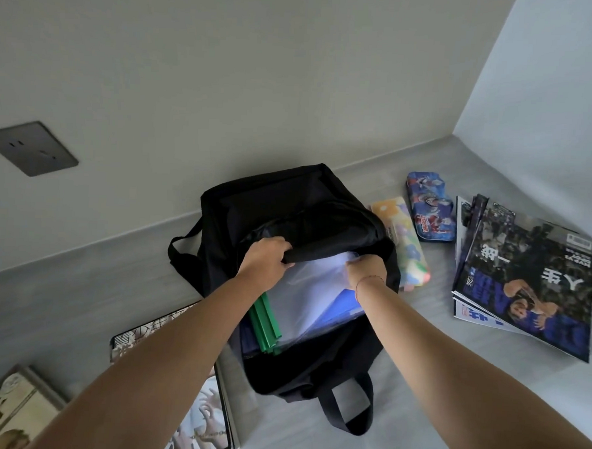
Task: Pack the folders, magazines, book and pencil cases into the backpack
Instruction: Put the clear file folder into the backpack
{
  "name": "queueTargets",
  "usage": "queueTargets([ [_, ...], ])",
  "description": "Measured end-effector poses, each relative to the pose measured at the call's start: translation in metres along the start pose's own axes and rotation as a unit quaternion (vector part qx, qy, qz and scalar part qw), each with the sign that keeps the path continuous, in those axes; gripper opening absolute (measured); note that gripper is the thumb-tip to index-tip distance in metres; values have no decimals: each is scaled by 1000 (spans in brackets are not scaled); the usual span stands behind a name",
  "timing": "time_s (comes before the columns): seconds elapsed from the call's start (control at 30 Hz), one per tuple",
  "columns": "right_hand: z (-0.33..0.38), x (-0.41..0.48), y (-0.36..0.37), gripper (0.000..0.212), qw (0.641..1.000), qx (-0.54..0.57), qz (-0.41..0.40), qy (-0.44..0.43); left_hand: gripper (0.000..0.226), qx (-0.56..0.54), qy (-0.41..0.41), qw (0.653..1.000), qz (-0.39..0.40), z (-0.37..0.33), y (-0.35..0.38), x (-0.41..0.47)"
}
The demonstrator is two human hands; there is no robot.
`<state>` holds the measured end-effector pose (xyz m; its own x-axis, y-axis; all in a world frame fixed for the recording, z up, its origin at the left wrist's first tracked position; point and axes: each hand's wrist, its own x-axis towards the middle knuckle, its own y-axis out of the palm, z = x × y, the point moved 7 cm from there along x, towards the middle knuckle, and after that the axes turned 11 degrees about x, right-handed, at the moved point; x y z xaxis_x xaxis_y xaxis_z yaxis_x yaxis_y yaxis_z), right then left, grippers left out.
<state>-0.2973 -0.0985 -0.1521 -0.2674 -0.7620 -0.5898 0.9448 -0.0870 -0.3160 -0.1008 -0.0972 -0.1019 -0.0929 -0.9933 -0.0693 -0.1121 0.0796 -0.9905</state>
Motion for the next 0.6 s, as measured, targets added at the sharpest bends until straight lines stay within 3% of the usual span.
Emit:
queueTargets([
  [0.1,-6,4,-2,27,997,77,-9,16,20,3,3,1000,-4,-1,2,-3],
  [0.13,-7,0,-6,26,994,106,6,7,19,0,1,1000,-8,-1,3,-4],
  [0.2,-24,-13,-8,19,972,212,70,74,19,-23,-15,999,-21,1,4,-7],
  [0.27,-47,-30,-3,52,929,306,128,162,21,-57,-40,997,-31,5,6,-10],
  [0.3,-55,-36,0,56,915,329,147,181,21,-72,-52,996,-32,7,7,-10],
  [0.4,-64,-55,16,44,916,295,184,202,22,-95,-79,992,-14,10,9,-8],
  [0.6,-67,-54,44,24,920,297,144,212,21,-130,-99,985,59,17,6,2],
])
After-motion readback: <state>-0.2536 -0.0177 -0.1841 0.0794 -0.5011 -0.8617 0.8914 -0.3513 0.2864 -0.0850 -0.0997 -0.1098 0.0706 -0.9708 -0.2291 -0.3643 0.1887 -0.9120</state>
